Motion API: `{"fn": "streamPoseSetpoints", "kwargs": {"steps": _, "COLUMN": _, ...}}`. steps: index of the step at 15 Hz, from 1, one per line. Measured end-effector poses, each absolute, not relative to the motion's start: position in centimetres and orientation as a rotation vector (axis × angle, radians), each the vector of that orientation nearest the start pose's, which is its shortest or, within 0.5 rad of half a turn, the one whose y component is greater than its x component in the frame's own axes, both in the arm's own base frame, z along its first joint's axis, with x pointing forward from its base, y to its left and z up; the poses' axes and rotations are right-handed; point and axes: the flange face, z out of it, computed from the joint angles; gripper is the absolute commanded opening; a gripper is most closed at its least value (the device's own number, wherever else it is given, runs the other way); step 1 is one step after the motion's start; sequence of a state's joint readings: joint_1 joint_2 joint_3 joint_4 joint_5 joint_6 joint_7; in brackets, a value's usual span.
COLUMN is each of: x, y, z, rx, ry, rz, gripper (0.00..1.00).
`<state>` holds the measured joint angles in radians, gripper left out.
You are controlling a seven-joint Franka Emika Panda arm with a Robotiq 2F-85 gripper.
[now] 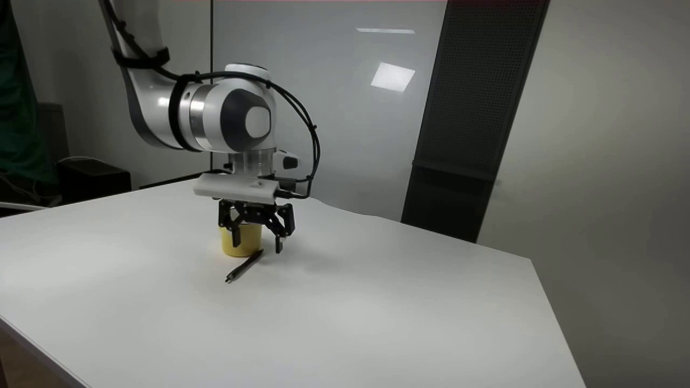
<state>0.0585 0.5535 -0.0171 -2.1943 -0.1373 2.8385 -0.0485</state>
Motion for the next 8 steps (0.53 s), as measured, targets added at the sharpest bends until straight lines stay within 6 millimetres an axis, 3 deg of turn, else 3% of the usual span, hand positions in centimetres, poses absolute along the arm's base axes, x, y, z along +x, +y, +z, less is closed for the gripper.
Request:
{"fn": "streamPoseSetpoints", "kwargs": {"steps": 6, "x": 55.6, "y": 3.6, "z": 11.6, "rx": -3.19, "ry": -0.172, "rz": -0.226, "gripper": 1.0}}
{"fn": "streamPoseSetpoints", "kwargs": {"steps": 7, "x": 55.5, "y": 3.9, "z": 11.2, "rx": -3.191, "ry": -0.16, "rz": -0.228, "gripper": 0.75}}
{"fn": "streamPoseSetpoints", "kwargs": {"steps": 8, "x": 55.5, "y": 4.2, "z": 10.9, "rx": -3.194, "ry": -0.154, "rz": -0.228, "gripper": 0.74}}
